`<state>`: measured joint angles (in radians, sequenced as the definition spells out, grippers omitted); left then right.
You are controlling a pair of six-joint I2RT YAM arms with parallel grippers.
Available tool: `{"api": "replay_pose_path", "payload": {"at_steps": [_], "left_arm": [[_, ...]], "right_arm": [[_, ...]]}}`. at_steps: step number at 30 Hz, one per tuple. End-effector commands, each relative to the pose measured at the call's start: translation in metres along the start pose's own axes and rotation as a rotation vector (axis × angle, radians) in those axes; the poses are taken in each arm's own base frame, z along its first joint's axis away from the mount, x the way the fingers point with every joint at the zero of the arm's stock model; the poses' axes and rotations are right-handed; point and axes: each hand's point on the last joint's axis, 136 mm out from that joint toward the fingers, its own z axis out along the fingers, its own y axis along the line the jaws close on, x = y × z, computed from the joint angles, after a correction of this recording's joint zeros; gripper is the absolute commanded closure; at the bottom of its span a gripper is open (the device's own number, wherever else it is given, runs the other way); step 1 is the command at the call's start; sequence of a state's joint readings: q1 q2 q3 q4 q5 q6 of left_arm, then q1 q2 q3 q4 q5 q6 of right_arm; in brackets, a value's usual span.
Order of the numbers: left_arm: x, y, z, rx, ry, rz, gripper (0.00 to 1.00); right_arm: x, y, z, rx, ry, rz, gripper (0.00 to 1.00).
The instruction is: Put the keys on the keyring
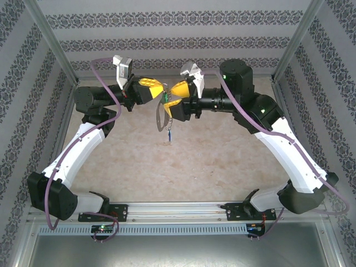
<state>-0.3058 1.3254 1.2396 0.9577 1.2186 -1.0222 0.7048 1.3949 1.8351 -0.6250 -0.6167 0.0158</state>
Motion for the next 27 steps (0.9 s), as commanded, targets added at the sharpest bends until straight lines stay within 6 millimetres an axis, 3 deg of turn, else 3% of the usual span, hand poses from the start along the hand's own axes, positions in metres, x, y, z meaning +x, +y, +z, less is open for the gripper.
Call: {"api": "replay_pose_path", "payload": {"at_steps": [1, 21, 25, 27], "left_arm": [[-0.010, -0.011, -0.003, 0.008, -0.037, 0.066, 1.00], [-0.010, -0.012, -0.004, 0.007, -0.034, 0.063, 1.00], [-0.009, -0.011, -0.006, 0.000, -0.037, 0.063, 1.00], [-0.009, -0.010, -0.007, -0.005, -0.039, 0.062, 1.00]], "right_arm": [[-0.004, 0.003, 0.004, -0.008, 0.002, -0.029, 0.34], [-0.004, -0.004, 0.003, 0.038, 0.013, -0.079, 0.84], [-0.006, -0.004, -0.002, 0.062, 0.015, -0.099, 1.00], [-0.007, -0.003, -0.005, 0.074, 0.017, -0.110, 1.00]]}}
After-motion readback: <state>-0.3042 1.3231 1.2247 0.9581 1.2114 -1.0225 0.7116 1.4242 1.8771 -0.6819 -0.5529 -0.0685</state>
